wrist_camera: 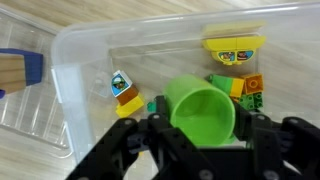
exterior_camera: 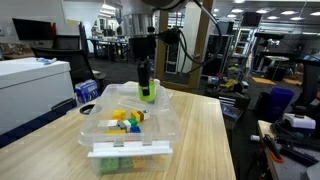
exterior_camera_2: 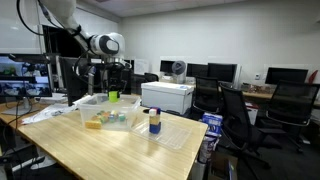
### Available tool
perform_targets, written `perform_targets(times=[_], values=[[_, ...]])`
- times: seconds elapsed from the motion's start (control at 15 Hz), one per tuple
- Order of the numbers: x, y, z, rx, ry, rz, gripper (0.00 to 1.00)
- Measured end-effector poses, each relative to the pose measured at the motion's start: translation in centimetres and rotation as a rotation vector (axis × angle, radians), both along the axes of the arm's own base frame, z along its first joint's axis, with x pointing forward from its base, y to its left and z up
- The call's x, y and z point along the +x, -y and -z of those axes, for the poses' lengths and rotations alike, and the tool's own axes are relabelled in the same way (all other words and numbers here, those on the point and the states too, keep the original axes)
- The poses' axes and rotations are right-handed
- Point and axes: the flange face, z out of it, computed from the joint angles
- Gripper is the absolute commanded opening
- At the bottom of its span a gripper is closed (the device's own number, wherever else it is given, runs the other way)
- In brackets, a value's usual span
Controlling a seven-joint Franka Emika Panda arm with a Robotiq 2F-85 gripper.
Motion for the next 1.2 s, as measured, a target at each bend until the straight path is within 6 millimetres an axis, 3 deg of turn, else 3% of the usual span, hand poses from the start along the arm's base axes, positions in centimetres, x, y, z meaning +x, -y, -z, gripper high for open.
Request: perform_targets(times=[0.47, 0.8, 1.2], values=[[0.7, 5.0, -10.4, 0.019, 0.153, 0.209, 0.34], [1.0, 9.9, -12.0, 0.004, 0.191, 0.396, 0.34], [1.2, 16.4, -9.7, -0.007, 0.194, 0.639, 0.34]])
